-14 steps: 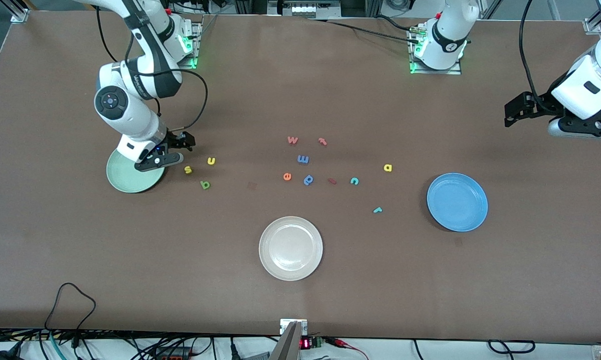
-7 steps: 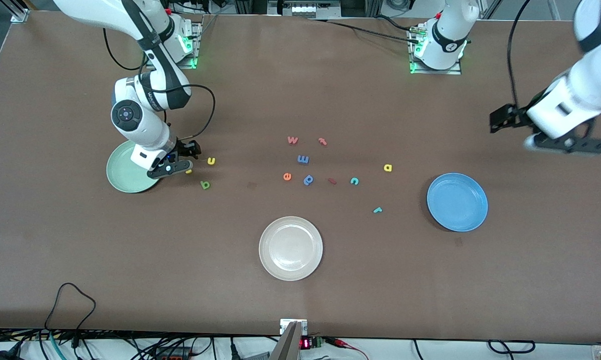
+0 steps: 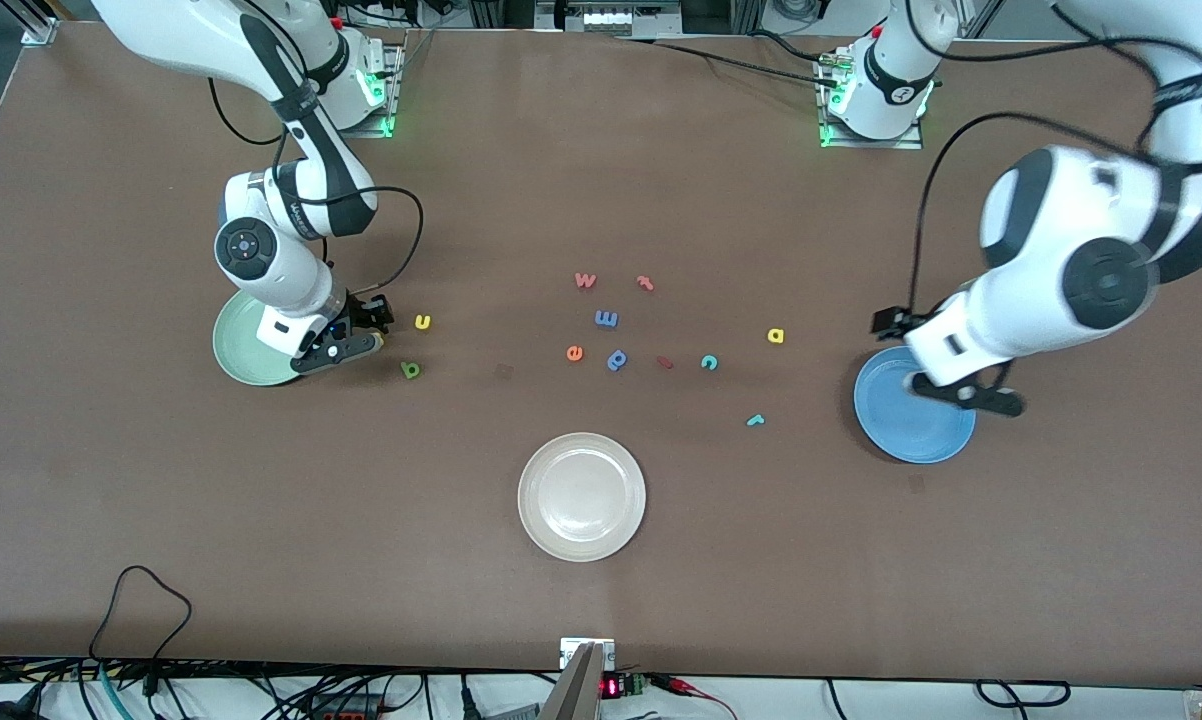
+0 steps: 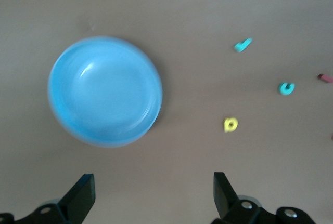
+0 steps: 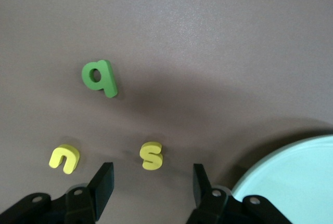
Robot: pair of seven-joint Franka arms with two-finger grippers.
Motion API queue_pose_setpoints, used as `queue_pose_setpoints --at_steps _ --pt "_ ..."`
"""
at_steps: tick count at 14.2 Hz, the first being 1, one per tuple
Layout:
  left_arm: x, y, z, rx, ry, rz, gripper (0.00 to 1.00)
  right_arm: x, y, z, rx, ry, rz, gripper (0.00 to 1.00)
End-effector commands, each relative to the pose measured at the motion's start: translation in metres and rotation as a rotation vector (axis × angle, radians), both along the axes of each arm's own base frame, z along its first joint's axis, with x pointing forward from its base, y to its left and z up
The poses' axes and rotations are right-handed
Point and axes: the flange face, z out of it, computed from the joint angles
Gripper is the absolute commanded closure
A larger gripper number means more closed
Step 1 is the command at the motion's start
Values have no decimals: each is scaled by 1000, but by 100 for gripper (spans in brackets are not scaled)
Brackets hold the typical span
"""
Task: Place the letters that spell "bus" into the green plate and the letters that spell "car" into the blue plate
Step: 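Grasp the yellow s with the right gripper while the left gripper reaches, then lower the left gripper and grasp the teal j near the blue plate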
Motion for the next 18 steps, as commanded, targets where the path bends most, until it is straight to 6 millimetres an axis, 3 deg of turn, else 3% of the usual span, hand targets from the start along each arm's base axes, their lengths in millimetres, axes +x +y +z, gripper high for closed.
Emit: queue_pose_setpoints --at_steps 1,2,3,5,10,13,18 --pt "19 -28 -39 -48 -38 -122 0 5 1 -7 4 -6 21 41" --pt "22 -50 -57 -61 -64 -170 0 5 1 -8 5 -8 20 41" --pt "19 -87 -71 -72 -114 -238 0 5 1 -8 4 -8 21 41" --pt "17 -121 -107 -86 -145 -306 0 3 2 -12 3 0 22 41" --pt "21 -130 -176 -116 -215 -362 10 3 4 -22 5 -9 27 41" --pt "21 -124 -192 -118 -199 -395 21 3 6 -26 7 -15 29 43" --pt "15 -128 -214 -120 -196 -400 27 2 7 -33 8 -16 32 49"
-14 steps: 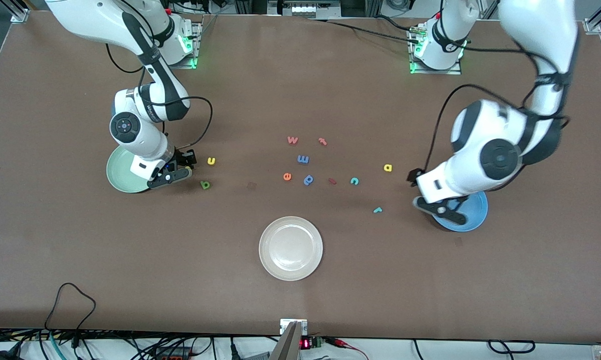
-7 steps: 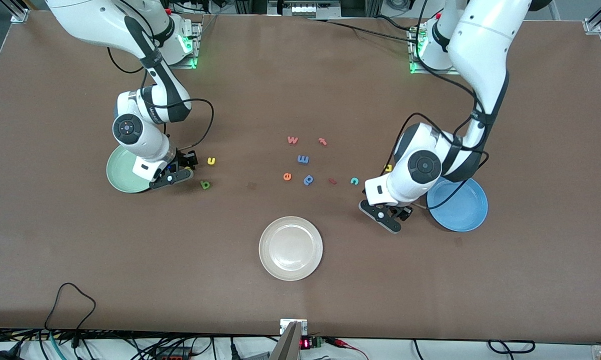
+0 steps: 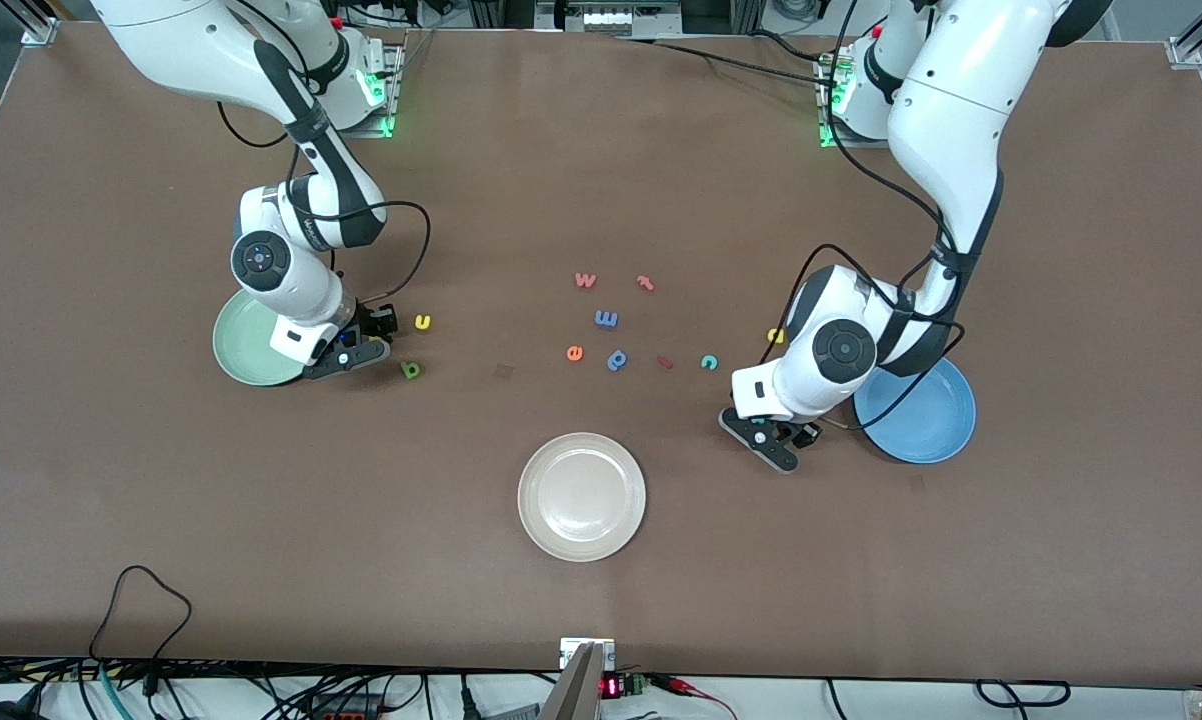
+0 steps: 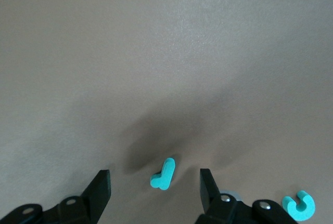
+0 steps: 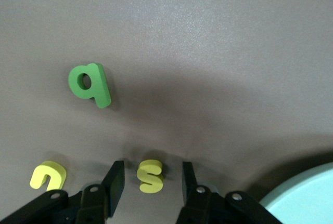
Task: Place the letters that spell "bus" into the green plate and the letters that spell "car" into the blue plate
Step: 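Lower the left gripper and grasp the teal j near the blue plate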
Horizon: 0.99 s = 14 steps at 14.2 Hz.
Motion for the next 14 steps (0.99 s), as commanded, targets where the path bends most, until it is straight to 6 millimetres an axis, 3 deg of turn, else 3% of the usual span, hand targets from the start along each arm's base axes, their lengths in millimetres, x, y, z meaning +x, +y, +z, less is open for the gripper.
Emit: queue_pose_setpoints --at_steps 1,2,3,5,8,11,14 --pt "-1 -1 -9 -3 3 -25 29 2 4 -7 3 -6 18 49" --pt "-3 -2 -12 -2 6 -27 33 2 4 -7 3 -6 18 50" --pt "-2 -2 -12 -2 5 -25 46 2 4 -8 3 -6 18 52" --pt "-1 -2 -11 -6 -5 -25 61 3 4 -8 4 -11 18 55" --pt "-3 -5 -12 -6 -4 -29 87 2 4 -10 3 -6 18 72" --pt "0 -2 -4 -5 -4 -19 92 3 3 -8 3 -9 16 88" --pt "15 32 44 32 25 29 95 15 4 6 9 -35 19 90"
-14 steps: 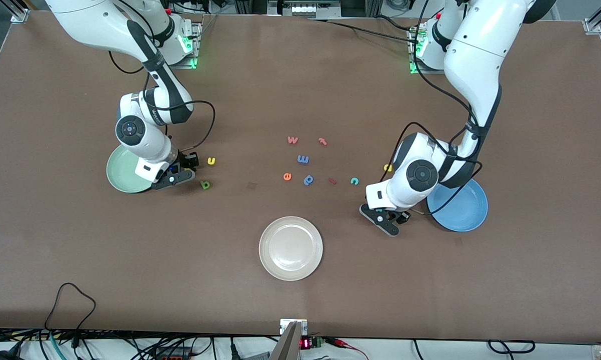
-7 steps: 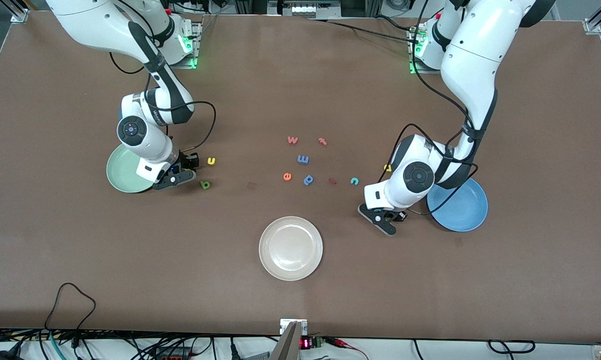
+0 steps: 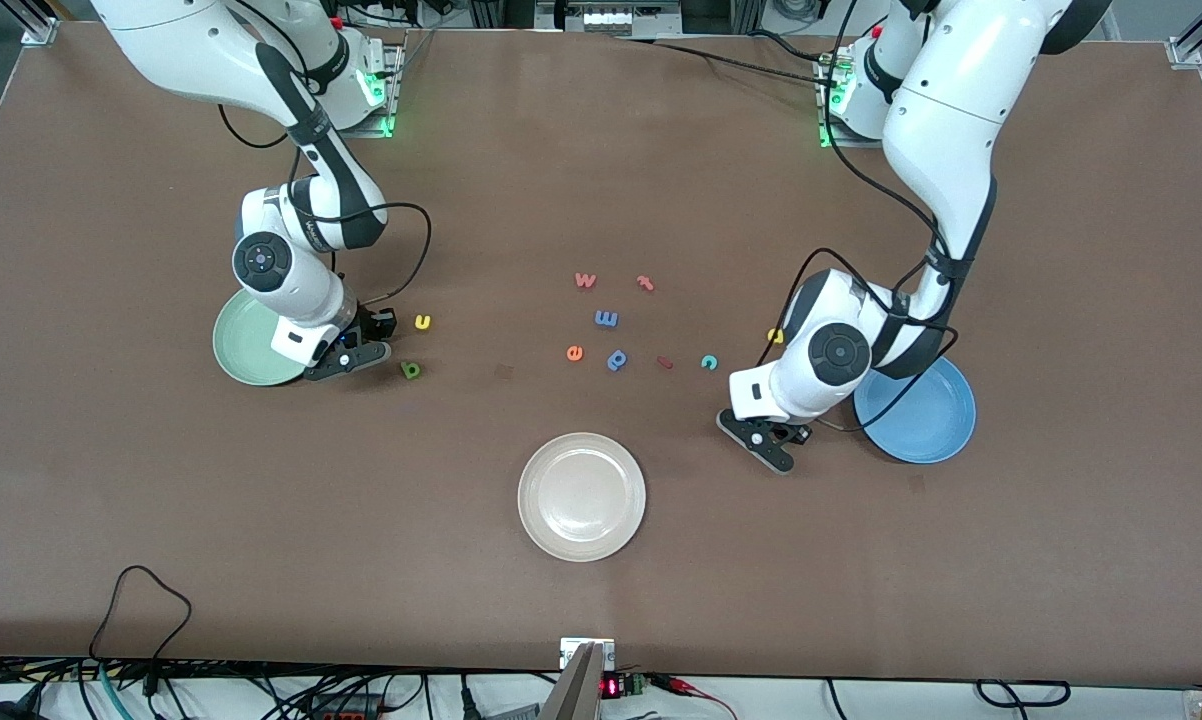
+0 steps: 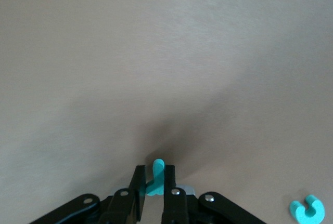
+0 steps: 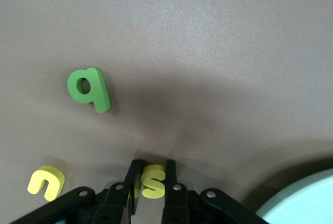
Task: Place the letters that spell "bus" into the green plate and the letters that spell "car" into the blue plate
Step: 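Place the s on the green plate while the left gripper places the j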
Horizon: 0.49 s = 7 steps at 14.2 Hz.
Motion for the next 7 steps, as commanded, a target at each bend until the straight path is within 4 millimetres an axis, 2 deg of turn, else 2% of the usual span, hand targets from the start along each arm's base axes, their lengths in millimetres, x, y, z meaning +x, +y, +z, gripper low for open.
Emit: queue_pose_setpoints --at_steps 1,3,4,5,6,7 --pt "15 49 58 46 45 53 95 16 1 19 6 -20 12 90" --pt "19 107 74 81 127 125 95 24 -10 47 1 -9 -12 90" --pt "21 148 74 131 158 143 95 29 -23 64 0 -9 -34 90" --pt "22 174 71 163 163 152 95 31 -41 76 -4 9 -40 90" --pt "18 195 60 182 185 168 95 36 -63 86 -4 25 -34 90" --pt "12 221 45 180 207 202 94 37 -96 89 -3 57 -32 90"
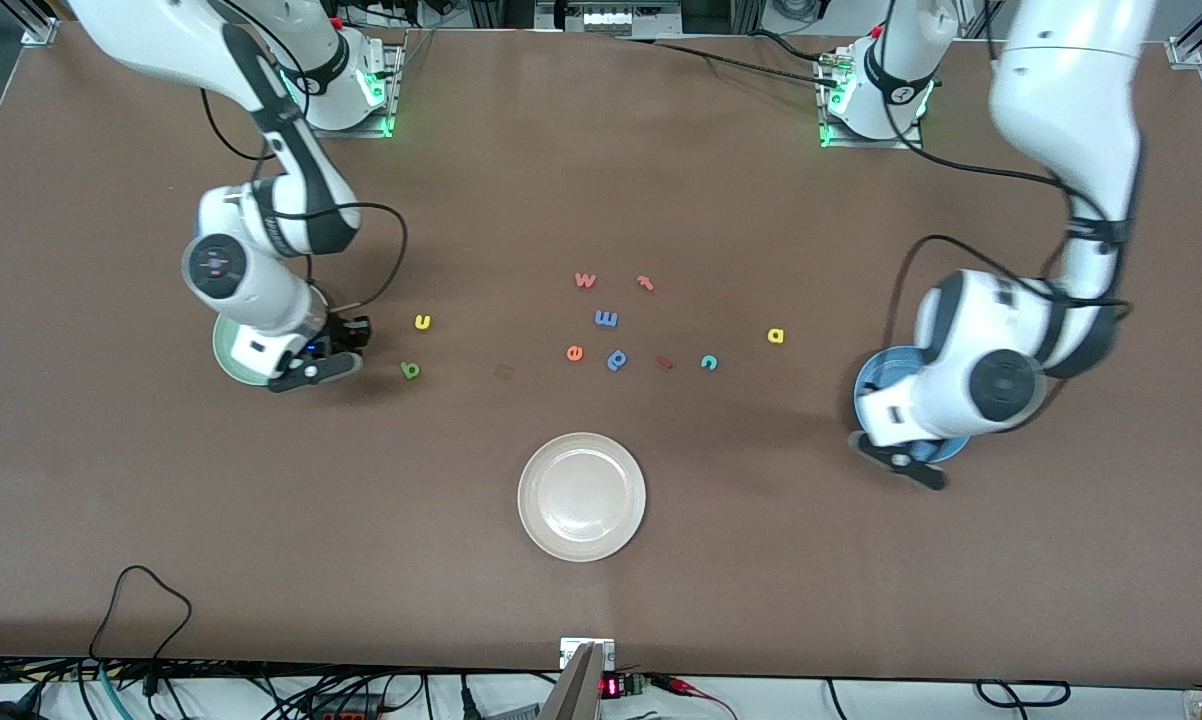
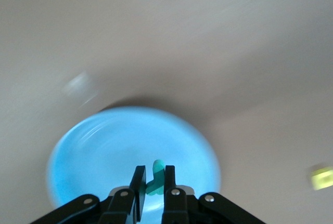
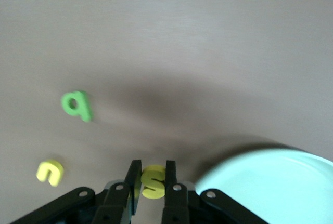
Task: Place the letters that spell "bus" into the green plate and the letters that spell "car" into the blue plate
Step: 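Place the s on the green plate while the left gripper places the j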
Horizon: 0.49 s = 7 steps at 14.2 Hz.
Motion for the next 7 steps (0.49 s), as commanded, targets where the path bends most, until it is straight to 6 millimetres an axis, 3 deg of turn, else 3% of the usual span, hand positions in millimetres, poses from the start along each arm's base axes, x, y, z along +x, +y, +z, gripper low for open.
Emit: queue_pose_setpoints --at_steps 1,3,4,6,7 --pt "-21 48 -36 11 43 35 94 0 -83 16 13 63 14 90" --pt "-42 42 -59 0 29 34 92 -4 -126 10 25 82 21 90" --pt "-45 39 -60 -1 18 35 85 -7 -143 5 30 99 6 90" --pt "-43 33 -50 -3 12 25 0 -10 -153 -7 35 120 -5 90" --pt "-43 24 -36 -6 14 20 0 -10 -153 -10 35 122 -5 90"
